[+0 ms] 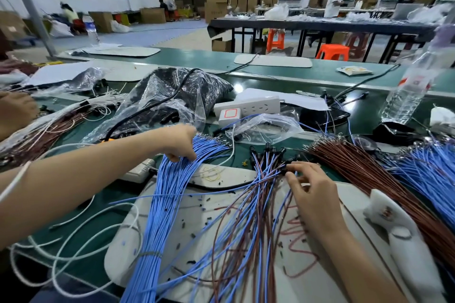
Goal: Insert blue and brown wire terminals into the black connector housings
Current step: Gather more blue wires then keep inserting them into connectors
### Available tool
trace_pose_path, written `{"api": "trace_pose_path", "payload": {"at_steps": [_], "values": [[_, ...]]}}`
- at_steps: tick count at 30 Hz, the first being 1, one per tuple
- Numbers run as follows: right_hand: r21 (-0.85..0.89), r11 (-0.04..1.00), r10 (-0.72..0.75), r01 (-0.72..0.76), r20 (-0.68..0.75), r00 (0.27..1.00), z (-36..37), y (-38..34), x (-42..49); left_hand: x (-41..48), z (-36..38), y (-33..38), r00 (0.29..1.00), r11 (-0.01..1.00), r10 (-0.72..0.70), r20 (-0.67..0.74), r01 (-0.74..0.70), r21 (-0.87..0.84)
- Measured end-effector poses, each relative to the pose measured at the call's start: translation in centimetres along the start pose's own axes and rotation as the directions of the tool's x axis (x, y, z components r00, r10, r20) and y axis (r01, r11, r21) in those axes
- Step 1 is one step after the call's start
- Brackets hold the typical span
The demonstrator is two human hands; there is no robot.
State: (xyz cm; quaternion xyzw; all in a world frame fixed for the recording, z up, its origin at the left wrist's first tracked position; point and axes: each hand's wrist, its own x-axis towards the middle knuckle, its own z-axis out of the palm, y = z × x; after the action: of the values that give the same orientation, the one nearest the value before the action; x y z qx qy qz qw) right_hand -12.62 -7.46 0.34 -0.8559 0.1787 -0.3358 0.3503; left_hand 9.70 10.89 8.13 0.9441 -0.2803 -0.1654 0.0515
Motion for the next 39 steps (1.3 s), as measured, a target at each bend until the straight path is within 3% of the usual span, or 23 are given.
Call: {"api": "trace_pose_path", "payload": {"at_steps": [6,11,15,20,24,26,28,31,35,37,39], "values": [[0.011,1.000,0.015,-0.015,-0.003,1.000,0.1,0.0,-0.1,-0.1,1.2,0.5,0.997,1.000,-0.018,-0.078,0.018,-0.004],[0.021,1.000,0.020,-0.019,-0.011,1.000,0.0,-0.1,-0.1,-0.2,-0.4,0.6,1.000,0.983,-0.011,-0.016,0.008,-0.181],[0.027,0.999,0.024,-0.024,-0.021,0.999,0.0,-0.1,-0.2,-1.8,-1.9,0.5,0.997,0.995,0.017,-0.078,-0.025,-0.101],[0.047,0.998,0.031,-0.031,-0.006,0.999,0.1,-0.4,-0.1,-4.2,-3.6,1.4,0.947,0.978,0.098,-0.306,-0.149,-0.147],[0.193,0.977,-0.070,0.088,-0.098,0.993,-0.3,-1.7,-0.4,-6.0,-5.4,4.5,0.805,0.864,0.182,-0.565,-0.405,-0.298],[0.355,0.929,-0.089,0.110,-0.075,0.993,-0.4,-2.7,-0.7,-6.3,-6.3,6.8,0.749,0.742,0.185,-0.637,-0.531,-0.409],[0.521,0.854,-0.040,-0.006,0.076,0.996,-0.2,-3.7,-1.0,-6.5,-6.4,9.7,0.775,0.601,0.264,-0.575,-0.598,-0.530],[0.632,0.753,-0.004,-0.186,0.287,0.958,0.4,-4.3,-1.3,-6.4,-4.2,14.0,0.771,0.503,0.430,-0.469,-0.636,-0.585],[0.684,0.687,0.041,-0.244,0.299,0.953,0.4,-4.3,-1.1,-5.4,-1.2,16.0,0.675,0.305,0.436,-0.596,-0.734,-0.607],[0.759,0.587,0.135,-0.282,0.252,0.958,0.1,-3.9,-0.8,-4.5,0.2,15.4,0.682,0.341,0.355,-0.639,-0.731,-0.591],[0.842,0.457,0.276,-0.287,0.172,0.946,-0.5,-3.4,-0.4,-3.8,2.8,14.2,0.714,0.491,0.362,-0.600,-0.693,-0.529]]}}
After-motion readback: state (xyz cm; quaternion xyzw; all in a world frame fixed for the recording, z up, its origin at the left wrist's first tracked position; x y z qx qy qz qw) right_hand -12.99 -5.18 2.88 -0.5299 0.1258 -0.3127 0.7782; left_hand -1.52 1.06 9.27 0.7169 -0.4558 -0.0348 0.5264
